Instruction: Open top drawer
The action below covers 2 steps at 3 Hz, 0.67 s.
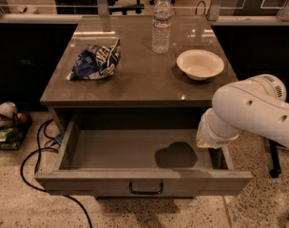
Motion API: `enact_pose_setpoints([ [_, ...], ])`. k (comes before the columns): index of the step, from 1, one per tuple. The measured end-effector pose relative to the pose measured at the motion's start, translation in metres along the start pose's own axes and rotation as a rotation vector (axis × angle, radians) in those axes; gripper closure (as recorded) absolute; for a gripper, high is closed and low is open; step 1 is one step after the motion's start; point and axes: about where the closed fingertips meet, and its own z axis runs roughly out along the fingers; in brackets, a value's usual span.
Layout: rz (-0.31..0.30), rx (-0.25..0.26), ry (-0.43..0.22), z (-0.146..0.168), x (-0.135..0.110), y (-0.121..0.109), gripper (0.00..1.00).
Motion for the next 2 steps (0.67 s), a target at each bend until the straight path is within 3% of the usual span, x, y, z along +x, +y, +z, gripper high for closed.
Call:
enact_pose_setpoints([
  [1, -0.041, -0.091, 0.04, 0.02, 0.003, 0.025, 1.0],
  [2, -0.057, -0.146, 0.054, 0.032, 0.009, 0.047, 1.0],
])
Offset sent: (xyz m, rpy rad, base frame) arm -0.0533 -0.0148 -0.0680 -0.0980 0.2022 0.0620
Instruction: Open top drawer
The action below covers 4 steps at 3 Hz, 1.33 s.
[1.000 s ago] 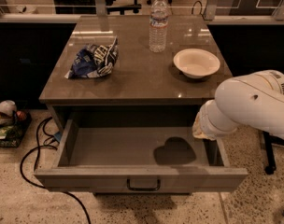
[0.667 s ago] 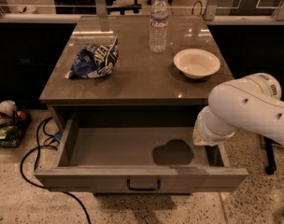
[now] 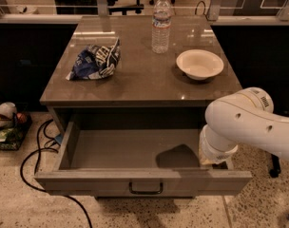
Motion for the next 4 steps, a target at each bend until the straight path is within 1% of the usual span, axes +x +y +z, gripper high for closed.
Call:
enact_pose_setpoints([
  [1, -0.004, -0.02, 0.005, 0.004, 0.003, 0.02, 1.0],
  [2, 0.006, -0.019, -0.008, 0.0, 0.008, 0.051, 1.0],
  [4, 0.046, -0.008, -0.041, -0.013, 0.013, 0.108, 1.0],
])
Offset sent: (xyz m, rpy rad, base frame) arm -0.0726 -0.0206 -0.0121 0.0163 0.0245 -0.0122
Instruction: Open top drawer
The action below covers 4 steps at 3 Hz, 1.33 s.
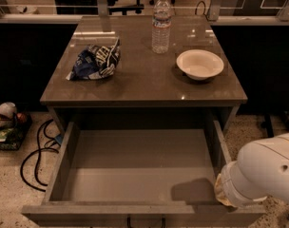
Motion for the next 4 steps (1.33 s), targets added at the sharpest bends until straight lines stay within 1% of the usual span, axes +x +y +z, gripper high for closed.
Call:
enact_pose_setpoints([
  [1, 0.005, 0.006, -0.018, -0.0044, 0.0002, 0.0152, 1.0],
  [2, -0.006, 0.003, -0.035, -0.0052, -0.0015, 0.0214, 0.83],
  [4, -0.007, 0.003, -0.034, -0.0052, -0.0015, 0.0217, 0.36],
])
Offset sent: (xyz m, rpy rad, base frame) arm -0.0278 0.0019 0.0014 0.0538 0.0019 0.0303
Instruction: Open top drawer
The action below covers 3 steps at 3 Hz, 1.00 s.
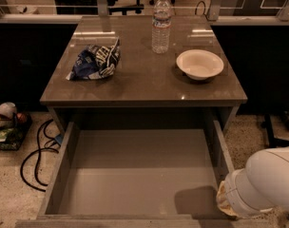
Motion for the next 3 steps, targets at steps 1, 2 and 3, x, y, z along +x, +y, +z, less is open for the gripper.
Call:
enact_pose_setpoints([
  [1, 0.0, 0.0, 0.0, 0.0, 0.0, 0.0004, 0.13],
  [2, -0.001, -0.001, 0.001, 0.0, 0.0, 0.0008, 0.0],
  [3, -0.001, -0.001, 0.001, 0.0, 0.0, 0.0008, 0.0],
])
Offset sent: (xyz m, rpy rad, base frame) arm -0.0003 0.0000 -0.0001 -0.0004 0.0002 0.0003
